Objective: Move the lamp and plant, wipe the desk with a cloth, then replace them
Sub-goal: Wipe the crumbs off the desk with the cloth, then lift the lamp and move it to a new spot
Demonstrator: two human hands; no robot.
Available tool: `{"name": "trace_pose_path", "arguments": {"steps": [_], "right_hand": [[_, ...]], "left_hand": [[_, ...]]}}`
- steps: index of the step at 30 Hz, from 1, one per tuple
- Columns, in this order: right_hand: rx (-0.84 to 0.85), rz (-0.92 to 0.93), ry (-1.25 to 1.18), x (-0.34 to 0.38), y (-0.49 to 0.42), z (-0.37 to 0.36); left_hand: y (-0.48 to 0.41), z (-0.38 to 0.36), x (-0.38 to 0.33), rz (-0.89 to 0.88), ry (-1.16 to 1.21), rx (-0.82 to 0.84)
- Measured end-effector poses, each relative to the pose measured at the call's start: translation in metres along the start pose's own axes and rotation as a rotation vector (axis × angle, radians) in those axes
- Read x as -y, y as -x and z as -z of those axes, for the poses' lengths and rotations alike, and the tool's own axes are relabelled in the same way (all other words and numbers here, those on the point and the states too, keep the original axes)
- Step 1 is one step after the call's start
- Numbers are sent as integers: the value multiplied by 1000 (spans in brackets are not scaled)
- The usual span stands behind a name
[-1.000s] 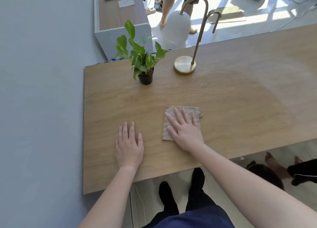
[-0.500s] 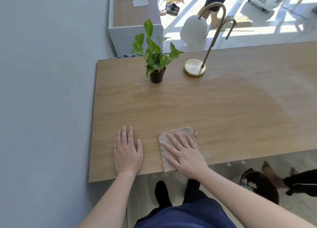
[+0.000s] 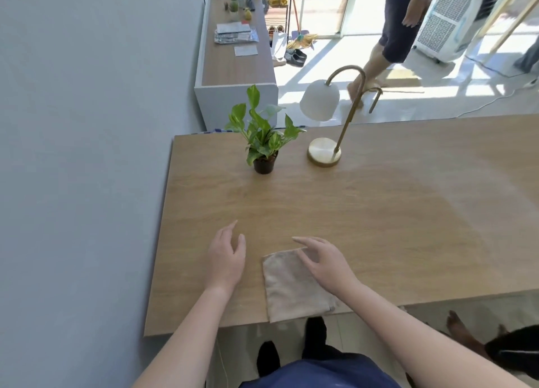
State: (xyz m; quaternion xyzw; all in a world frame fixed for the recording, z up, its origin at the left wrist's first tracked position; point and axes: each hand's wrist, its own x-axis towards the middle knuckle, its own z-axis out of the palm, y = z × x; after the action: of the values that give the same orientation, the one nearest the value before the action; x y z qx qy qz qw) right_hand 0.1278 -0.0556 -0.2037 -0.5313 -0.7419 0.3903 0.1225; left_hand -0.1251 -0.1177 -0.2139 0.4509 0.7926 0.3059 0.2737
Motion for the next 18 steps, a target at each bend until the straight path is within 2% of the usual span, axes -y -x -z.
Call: {"name": "trace_pose_path", "arguments": {"steps": [8,18], "right_hand": [[-257,-55,-184,-14,-77,83],[-309,-97,-315,-24,-186,163]], "left_hand": [[-65,3,-112,-160,213,-34],[-154,-11,-248,-347,296,-103]]}}
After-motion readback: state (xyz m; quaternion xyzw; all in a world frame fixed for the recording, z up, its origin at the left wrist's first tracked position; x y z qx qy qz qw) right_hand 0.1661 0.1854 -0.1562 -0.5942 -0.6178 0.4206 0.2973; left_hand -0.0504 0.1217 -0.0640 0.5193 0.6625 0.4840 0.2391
